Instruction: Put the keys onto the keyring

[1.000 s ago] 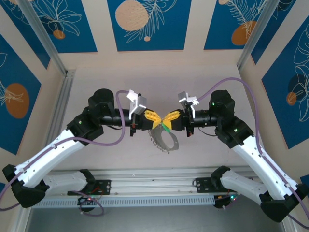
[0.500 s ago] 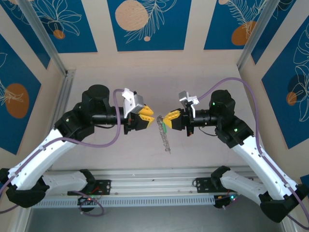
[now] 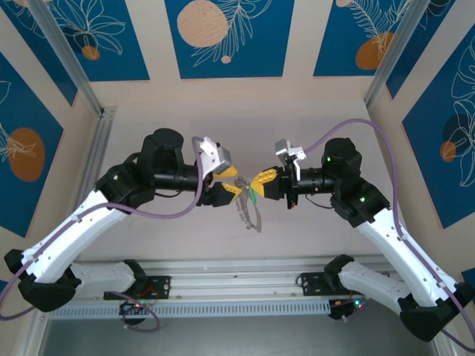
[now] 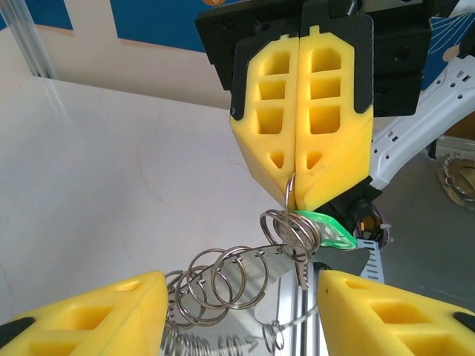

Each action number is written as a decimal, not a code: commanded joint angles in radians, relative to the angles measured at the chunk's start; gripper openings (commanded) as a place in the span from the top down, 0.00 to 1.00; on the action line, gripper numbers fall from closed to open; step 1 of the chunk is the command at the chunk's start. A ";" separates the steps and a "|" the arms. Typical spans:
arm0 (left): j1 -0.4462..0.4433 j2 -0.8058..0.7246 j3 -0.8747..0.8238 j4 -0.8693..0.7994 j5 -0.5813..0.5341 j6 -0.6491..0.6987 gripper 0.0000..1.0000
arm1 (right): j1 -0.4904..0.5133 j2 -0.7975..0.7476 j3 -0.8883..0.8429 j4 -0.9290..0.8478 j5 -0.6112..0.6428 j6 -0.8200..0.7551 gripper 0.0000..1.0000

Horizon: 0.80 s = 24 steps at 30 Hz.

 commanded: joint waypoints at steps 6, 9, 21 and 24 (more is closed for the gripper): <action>-0.002 0.007 0.001 0.041 0.040 -0.021 0.43 | -0.002 0.001 -0.011 0.033 -0.026 0.011 1.00; -0.003 0.009 0.002 0.043 0.043 -0.025 0.43 | -0.001 0.001 -0.012 0.034 -0.026 0.013 1.00; -0.011 0.021 -0.007 0.072 0.078 -0.041 0.50 | 0.002 -0.001 -0.015 0.039 -0.022 0.014 1.00; -0.013 0.024 -0.007 0.067 0.075 -0.038 0.50 | 0.001 -0.001 -0.015 0.041 -0.023 0.014 1.00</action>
